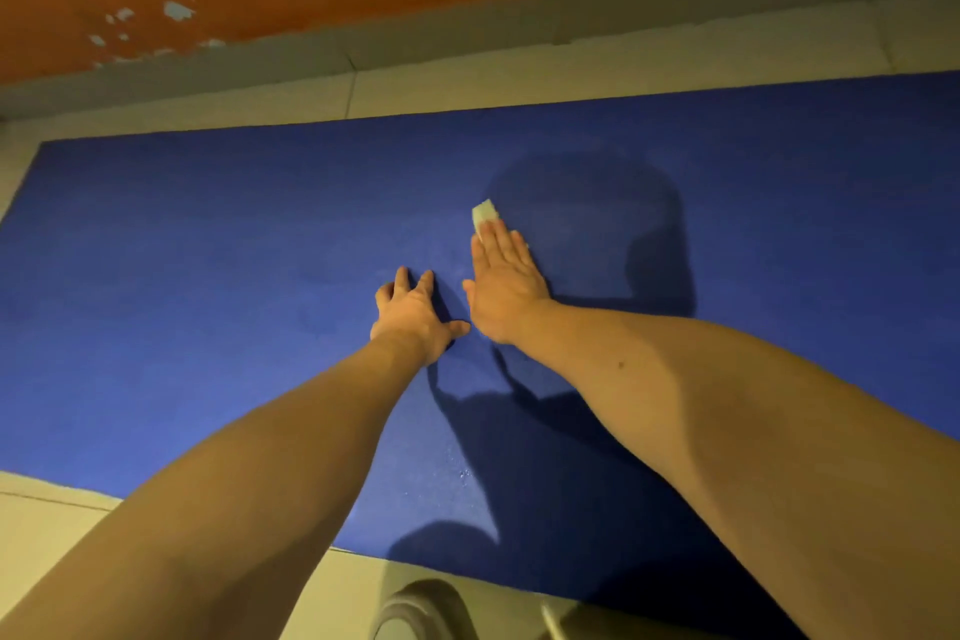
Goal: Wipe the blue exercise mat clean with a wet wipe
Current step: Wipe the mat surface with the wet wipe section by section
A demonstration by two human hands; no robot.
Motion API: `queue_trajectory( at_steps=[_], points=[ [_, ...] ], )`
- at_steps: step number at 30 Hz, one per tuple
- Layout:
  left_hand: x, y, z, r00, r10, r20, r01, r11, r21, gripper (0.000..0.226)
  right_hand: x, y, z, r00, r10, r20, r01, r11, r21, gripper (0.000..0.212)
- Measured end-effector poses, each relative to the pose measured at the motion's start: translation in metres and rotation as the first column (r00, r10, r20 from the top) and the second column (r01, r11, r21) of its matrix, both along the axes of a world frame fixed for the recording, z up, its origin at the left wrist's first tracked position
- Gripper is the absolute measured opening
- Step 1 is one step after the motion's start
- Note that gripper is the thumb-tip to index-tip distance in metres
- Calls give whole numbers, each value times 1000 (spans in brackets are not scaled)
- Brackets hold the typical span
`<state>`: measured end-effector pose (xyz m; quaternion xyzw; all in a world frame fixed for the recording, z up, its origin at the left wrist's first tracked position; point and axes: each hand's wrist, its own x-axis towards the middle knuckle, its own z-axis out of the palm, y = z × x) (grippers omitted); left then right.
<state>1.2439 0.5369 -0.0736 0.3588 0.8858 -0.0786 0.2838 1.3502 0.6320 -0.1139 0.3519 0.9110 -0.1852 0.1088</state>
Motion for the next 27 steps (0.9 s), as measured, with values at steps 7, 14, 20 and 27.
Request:
queue_trajectory(
  at_steps=[7,14,20,27],
  points=[
    [5,-2,-1,1000,-2,-14,2,999,-50,100,57,22,-1,999,-43,-8,44,998,36,68],
    [8,-3,-2,1000,7,-12,-7,999,-45,98,78,20,1,933,-354,71,350,935,65,74],
    [6,-10,-4,1000,16,-18,-15,1000,8,99,37,-24,2,999,20,-41,-22,999,-47,73],
    [8,-25,-5,1000,-9,-15,11,997,78,91,73,-22,2,997,67,-37,-67,998,16,68]
  ],
)
